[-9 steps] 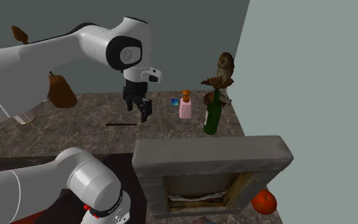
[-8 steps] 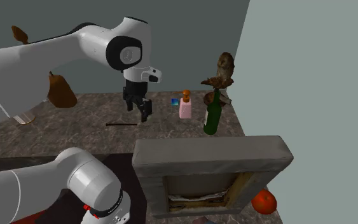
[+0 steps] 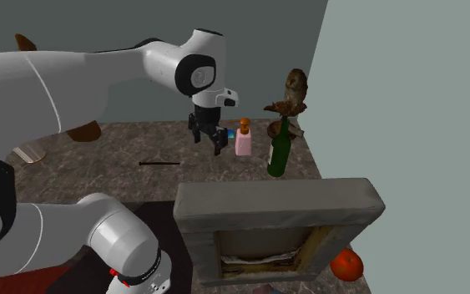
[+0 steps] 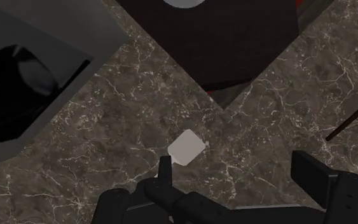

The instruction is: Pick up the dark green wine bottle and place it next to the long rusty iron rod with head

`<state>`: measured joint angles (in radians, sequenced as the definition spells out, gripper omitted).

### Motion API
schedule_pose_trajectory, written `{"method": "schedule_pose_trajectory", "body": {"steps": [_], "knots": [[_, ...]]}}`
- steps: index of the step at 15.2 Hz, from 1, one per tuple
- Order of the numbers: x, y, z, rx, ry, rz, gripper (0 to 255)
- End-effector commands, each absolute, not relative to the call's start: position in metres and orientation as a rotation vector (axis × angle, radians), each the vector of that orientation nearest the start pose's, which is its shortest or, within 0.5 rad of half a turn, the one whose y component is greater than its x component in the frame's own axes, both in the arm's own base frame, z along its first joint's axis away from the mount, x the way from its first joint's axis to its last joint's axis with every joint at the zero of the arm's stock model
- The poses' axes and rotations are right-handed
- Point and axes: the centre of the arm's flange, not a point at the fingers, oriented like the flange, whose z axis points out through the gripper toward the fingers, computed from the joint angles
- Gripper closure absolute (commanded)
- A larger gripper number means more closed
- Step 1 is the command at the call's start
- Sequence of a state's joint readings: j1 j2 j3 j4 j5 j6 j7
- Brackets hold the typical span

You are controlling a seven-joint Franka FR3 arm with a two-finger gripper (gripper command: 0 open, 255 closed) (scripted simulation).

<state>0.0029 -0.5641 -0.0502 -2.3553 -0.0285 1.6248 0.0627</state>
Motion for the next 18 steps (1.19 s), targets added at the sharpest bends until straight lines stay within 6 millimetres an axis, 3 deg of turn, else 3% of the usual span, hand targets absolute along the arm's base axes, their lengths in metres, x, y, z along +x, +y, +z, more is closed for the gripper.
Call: {"method": "schedule_pose_trajectory", "body": {"steps": [1, 18], "knots": [[0.382, -0.035, 0.516, -3.137, 0.13, 0.227, 0], [0.559, -0.122, 0.496, -3.167, -0.039, -0.051, 0]]}}
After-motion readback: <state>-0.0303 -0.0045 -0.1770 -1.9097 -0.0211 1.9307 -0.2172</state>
